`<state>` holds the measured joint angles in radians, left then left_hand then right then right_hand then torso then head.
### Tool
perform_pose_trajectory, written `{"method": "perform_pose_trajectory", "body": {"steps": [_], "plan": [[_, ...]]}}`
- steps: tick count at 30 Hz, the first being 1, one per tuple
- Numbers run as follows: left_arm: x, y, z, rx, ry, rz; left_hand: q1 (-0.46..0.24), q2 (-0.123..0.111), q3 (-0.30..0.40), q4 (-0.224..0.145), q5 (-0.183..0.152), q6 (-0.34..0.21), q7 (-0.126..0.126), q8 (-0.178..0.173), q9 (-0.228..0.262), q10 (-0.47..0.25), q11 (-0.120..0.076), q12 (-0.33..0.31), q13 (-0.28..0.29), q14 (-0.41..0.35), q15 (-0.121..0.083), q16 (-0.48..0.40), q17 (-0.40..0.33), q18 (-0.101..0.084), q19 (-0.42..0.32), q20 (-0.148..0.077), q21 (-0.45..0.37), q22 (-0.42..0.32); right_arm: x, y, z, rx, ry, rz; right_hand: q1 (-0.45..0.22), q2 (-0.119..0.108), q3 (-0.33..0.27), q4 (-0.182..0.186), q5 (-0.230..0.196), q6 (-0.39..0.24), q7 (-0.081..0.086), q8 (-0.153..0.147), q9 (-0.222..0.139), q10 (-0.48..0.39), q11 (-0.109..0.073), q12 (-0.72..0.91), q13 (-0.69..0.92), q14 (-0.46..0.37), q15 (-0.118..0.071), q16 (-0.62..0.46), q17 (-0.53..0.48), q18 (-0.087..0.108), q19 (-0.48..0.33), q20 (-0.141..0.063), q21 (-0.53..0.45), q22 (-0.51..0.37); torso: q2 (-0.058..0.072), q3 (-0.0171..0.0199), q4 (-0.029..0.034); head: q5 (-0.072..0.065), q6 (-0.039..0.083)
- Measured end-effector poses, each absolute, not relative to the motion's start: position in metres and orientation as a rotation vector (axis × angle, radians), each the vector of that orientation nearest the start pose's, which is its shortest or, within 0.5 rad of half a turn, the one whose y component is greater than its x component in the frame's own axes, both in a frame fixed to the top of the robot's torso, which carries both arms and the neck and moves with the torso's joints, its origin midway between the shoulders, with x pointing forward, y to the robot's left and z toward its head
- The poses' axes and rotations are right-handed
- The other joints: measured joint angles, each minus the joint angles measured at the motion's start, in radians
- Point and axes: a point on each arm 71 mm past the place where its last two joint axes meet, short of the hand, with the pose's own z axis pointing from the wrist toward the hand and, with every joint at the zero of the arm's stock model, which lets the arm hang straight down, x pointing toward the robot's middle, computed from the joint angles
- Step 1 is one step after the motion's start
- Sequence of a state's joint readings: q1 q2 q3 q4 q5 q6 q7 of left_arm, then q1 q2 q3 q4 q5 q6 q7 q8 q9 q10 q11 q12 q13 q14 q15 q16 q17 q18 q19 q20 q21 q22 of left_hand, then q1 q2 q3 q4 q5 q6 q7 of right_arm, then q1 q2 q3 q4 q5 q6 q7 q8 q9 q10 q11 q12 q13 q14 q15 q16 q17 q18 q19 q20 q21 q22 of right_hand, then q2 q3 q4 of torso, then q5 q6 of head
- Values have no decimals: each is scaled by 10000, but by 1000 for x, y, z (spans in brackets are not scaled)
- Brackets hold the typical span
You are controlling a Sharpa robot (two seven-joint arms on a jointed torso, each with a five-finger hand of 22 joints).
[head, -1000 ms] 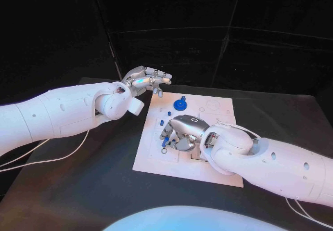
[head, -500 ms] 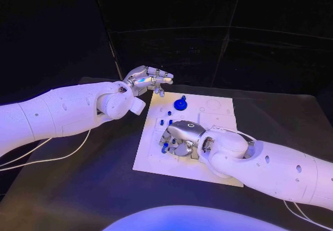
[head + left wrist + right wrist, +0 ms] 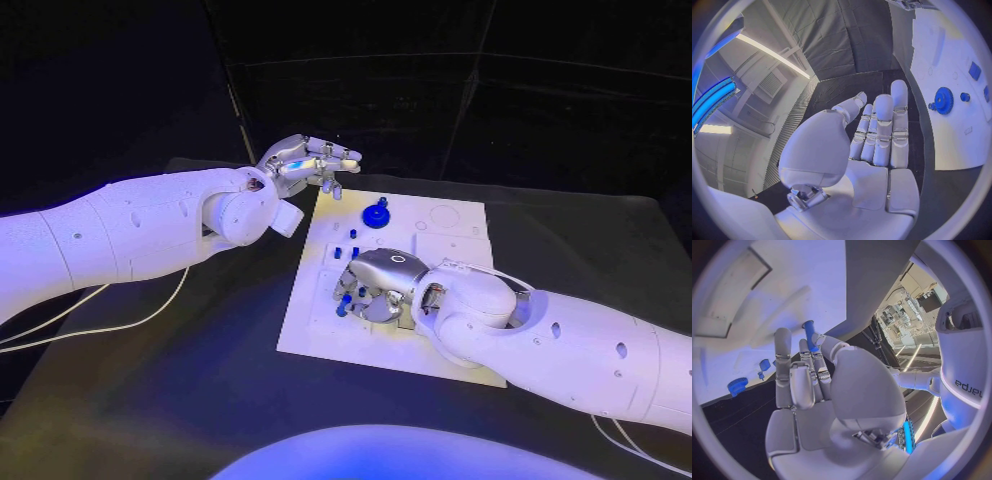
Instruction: Assemble the parts on the task board
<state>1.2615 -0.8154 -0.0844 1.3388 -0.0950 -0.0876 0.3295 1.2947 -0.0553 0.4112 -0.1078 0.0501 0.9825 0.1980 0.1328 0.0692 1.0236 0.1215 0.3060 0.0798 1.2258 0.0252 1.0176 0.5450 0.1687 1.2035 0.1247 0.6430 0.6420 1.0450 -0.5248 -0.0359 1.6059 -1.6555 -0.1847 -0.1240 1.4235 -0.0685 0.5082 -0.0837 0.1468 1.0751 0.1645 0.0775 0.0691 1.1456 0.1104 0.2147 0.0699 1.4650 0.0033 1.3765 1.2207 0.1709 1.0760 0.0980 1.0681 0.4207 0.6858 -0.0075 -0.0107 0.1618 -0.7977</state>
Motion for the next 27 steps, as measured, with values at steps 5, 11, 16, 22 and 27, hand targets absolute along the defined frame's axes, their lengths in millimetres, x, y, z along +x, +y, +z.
{"method": "perform_pose_trajectory", "body": {"steps": [5,11,16,22,27], "plan": [[522,240,-176,-9816,15542,-15354,0,0,0,0,0,0,0,0,0,0,0,0,0,0,0,0,0,0,0,0,0,1,397,-17,-234,-5495,17254,9580,-13,-13,23,-23,-3,0,0,0,0,0,0,-3,-2,0,0,0,0,1,0,0,0,-1,0,0,0,9,-16],[522,240,-177,-9820,15540,-15345,0,0,0,0,0,0,0,0,0,0,0,0,1,0,0,0,0,0,0,0,0,1,395,-17,-233,-5623,17011,9466,-13,-13,24,-23,47,0,0,0,-1,0,0,-35,-3,0,0,0,0,1,0,0,0,-1,-1,2,0,12,-19],[523,240,-177,-9824,15538,-15336,0,0,0,0,0,0,0,0,0,0,0,0,0,0,0,0,0,0,0,0,0,1,394,-16,-231,-5716,16820,9424,-13,-13,25,-25,48,0,0,0,-1,0,0,-38,-5,0,0,0,1,0,0,0,39,11,-2,5,-1,20,-21],[523,240,-177,-9822,15543,-15342,0,0,0,0,0,0,0,0,0,0,0,0,0,0,0,0,0,0,0,0,0,0,393,-14,-231,-5877,16730,9371,-77,-77,51,-51,48,0,0,0,-2,0,0,-38,1,0,0,0,1,0,-73,4,42,25,-3,3,-3,23,-13],[523,240,-177,-9822,15547,-15345,0,0,0,0,0,0,0,0,0,0,0,0,0,0,0,0,0,0,0,0,0,1,392,-11,-231,-6057,16792,9312,-242,-180,-4,4,129,0,0,0,-1,171,-171,-60,1,0,0,0,-44,2,-73,4,42,25,-3,-4,-3,24,-25]]}}
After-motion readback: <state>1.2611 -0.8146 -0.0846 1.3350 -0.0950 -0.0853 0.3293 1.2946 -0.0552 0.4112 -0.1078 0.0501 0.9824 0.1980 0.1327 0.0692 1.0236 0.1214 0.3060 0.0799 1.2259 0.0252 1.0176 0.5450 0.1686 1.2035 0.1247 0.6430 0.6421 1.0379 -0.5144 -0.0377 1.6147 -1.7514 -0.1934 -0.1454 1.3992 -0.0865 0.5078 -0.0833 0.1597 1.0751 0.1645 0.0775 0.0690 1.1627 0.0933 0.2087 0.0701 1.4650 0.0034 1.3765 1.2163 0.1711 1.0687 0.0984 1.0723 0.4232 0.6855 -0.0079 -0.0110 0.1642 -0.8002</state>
